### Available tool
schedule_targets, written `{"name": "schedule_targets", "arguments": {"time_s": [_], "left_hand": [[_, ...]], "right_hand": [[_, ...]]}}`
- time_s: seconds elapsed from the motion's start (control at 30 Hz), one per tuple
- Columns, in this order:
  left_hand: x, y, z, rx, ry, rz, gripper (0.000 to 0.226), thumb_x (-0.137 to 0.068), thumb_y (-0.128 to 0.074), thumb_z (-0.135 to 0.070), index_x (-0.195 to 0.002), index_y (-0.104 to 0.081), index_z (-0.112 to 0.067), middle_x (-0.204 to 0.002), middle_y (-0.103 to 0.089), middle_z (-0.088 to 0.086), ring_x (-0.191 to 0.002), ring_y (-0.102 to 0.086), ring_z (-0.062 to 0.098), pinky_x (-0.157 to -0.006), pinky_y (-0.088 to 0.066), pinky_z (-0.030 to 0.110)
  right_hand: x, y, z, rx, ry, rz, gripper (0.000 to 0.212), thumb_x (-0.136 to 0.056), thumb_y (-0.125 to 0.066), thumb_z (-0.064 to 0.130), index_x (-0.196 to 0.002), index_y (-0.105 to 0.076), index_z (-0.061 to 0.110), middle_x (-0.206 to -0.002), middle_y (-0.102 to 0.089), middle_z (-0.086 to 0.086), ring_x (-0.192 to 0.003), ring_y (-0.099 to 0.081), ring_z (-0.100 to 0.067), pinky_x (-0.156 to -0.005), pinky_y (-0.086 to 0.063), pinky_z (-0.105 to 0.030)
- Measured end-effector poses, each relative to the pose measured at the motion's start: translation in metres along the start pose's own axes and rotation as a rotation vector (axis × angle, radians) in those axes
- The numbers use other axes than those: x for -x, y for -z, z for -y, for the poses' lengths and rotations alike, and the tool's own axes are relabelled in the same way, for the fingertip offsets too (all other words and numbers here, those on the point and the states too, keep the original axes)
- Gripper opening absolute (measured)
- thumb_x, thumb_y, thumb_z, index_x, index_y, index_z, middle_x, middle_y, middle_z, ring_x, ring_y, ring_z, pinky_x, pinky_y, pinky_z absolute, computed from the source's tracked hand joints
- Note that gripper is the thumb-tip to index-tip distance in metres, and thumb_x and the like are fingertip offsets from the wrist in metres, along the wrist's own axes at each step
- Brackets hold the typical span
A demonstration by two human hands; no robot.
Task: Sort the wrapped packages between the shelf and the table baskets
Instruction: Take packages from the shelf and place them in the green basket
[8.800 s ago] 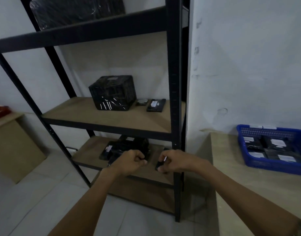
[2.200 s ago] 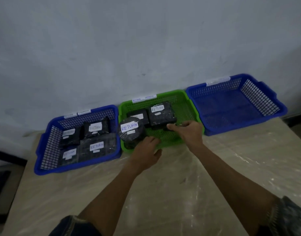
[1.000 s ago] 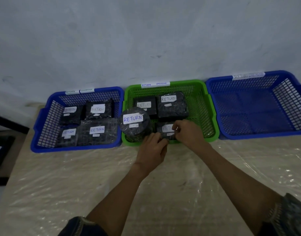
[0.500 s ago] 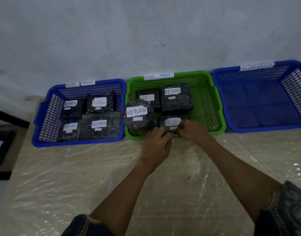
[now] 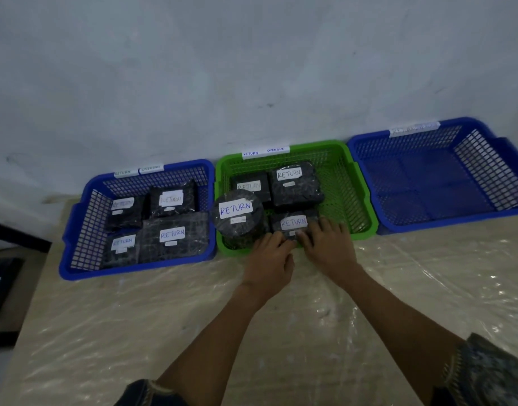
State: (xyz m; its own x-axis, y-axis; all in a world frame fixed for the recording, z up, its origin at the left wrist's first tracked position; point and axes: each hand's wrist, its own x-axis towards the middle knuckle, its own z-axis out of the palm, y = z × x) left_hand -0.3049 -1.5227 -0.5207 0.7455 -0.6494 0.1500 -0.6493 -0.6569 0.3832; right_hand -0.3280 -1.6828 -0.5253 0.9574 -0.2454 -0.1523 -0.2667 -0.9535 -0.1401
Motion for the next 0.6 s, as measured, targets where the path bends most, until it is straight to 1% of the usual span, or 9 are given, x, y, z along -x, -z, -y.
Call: {"name": "schedule_targets", "arguments": {"time_s": [0.1,0.17,0.2,0.27,0.33,0.4,0.43,0.53,0.6], "left_hand": [[0.000,0.006,0.001,0.011,-0.007,0.071,0.034,-0.081,-0.051,-0.022,-0.110,-0.065,-0.015,-0.095,-0.056,0.005,-0.085,-0.055,0.025,-0.071,-0.048,0.034],[0.001,0.008,0.002,-0.007,-0.020,0.121,0.038,-0.081,-0.055,-0.021,-0.117,-0.063,-0.013,-0.103,-0.056,0.007,-0.092,-0.054,0.028,-0.077,-0.049,0.039],[0.002,0.010,0.003,-0.019,-0.030,0.148,0.040,-0.082,-0.056,-0.021,-0.122,-0.060,-0.012,-0.108,-0.054,0.008,-0.097,-0.053,0.029,-0.081,-0.048,0.041],[0.005,0.013,0.002,-0.036,-0.046,0.206,0.045,-0.086,-0.056,-0.023,-0.130,-0.054,-0.011,-0.119,-0.050,0.009,-0.106,-0.048,0.030,-0.089,-0.045,0.041],[0.008,0.017,0.001,-0.041,-0.049,0.260,0.048,-0.089,-0.056,-0.026,-0.135,-0.049,-0.012,-0.129,-0.044,0.008,-0.115,-0.043,0.028,-0.094,-0.041,0.039],[0.012,0.023,-0.001,-0.033,-0.032,0.319,0.051,-0.091,-0.056,-0.029,-0.138,-0.046,-0.015,-0.138,-0.038,0.006,-0.126,-0.037,0.025,-0.099,-0.040,0.037],[0.015,0.027,-0.002,-0.025,-0.021,0.338,0.052,-0.091,-0.057,-0.029,-0.139,-0.045,-0.015,-0.141,-0.036,0.005,-0.130,-0.035,0.023,-0.102,-0.039,0.035],[0.028,0.040,-0.002,0.003,0.034,0.339,0.052,-0.091,-0.058,-0.029,-0.139,-0.046,-0.015,-0.143,-0.036,0.006,-0.131,-0.037,0.023,-0.105,-0.037,0.034],[0.041,0.053,-0.002,0.015,0.079,0.339,0.048,-0.091,-0.058,-0.029,-0.136,-0.049,-0.015,-0.139,-0.042,0.006,-0.128,-0.042,0.023,-0.104,-0.037,0.031]], "right_hand": [[0.016,-0.001,-0.002,0.049,0.039,0.008,0.055,-0.090,-0.036,0.047,-0.106,-0.067,0.005,-0.109,-0.067,-0.021,-0.099,-0.064,-0.036,-0.093,-0.045,-0.052],[0.024,0.003,-0.002,0.077,0.052,0.035,0.053,-0.087,-0.042,0.046,-0.116,-0.062,0.006,-0.119,-0.062,-0.021,-0.113,-0.058,-0.035,-0.100,-0.040,-0.055],[0.028,0.005,-0.003,0.081,0.056,0.035,0.053,-0.087,-0.048,0.043,-0.125,-0.056,0.007,-0.128,-0.057,-0.020,-0.123,-0.051,-0.035,-0.106,-0.033,-0.055],[0.038,0.008,-0.002,0.099,0.057,0.062,0.065,-0.086,-0.058,0.037,-0.142,-0.037,0.012,-0.147,-0.038,-0.017,-0.140,-0.029,-0.032,-0.114,-0.015,-0.053],[0.048,0.012,-0.002,0.105,0.053,0.037,0.072,-0.088,-0.057,0.036,-0.148,-0.024,0.015,-0.154,-0.024,-0.013,-0.145,-0.015,-0.029,-0.116,-0.006,-0.051],[0.059,0.019,0.001,0.133,0.046,0.042,0.068,-0.090,-0.054,0.036,-0.147,-0.023,0.015,-0.156,-0.020,-0.012,-0.145,-0.014,-0.027,-0.116,-0.007,-0.049],[0.064,0.023,0.003,0.140,0.046,0.049,0.065,-0.090,-0.053,0.036,-0.145,-0.027,0.015,-0.154,-0.023,-0.013,-0.144,-0.019,-0.027,-0.116,-0.009,-0.048],[0.081,0.032,0.007,0.105,0.038,0.099,0.053,-0.090,-0.050,0.038,-0.137,-0.036,0.017,-0.138,-0.048,-0.010,-0.128,-0.044,-0.026,-0.108,-0.026,-0.040],[0.094,0.041,0.012,0.019,0.017,0.207,0.049,-0.091,-0.050,0.040,-0.134,-0.040,0.018,-0.130,-0.055,-0.010,-0.119,-0.052,-0.026,-0.097,-0.038,-0.034]]}}
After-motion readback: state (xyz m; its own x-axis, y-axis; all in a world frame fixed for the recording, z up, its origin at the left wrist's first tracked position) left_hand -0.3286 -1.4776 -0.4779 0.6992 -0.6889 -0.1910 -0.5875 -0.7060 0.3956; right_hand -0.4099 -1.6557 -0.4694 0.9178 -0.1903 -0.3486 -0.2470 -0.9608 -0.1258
